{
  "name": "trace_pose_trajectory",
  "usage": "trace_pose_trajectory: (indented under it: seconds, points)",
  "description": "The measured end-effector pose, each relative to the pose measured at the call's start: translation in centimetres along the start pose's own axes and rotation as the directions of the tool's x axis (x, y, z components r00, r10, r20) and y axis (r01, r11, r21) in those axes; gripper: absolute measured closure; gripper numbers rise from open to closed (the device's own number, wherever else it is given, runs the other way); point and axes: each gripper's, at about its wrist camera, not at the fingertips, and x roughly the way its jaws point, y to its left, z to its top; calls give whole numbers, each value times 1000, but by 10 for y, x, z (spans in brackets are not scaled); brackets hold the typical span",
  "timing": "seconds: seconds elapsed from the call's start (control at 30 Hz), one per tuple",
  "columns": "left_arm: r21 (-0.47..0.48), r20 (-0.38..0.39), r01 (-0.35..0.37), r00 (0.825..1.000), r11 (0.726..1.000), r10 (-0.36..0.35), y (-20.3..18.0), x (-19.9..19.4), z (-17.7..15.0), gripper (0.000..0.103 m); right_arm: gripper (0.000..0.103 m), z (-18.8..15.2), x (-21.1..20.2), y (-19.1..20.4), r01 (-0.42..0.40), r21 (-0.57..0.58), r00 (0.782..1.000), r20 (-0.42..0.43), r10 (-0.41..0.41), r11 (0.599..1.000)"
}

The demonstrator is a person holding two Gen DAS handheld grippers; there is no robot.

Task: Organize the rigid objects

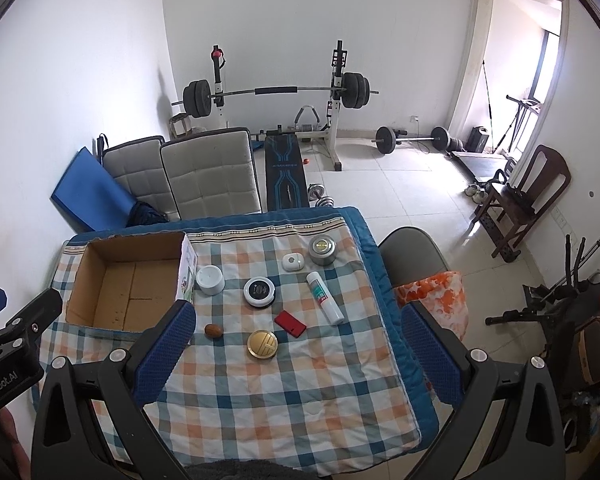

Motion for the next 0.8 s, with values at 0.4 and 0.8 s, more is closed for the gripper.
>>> trace_pose_trajectory:
  seconds: [0.4,0.8]
  points:
    - [-1,1,1,1000,1000,-1,0,-1,0,0,0,-1,-2,0,-3,0,1000,-3,3,1000]
    - [34,-22,6,1000,999,-5,-18,55,26,0,0,4,35,-18,4,68,999,-51,0,998]
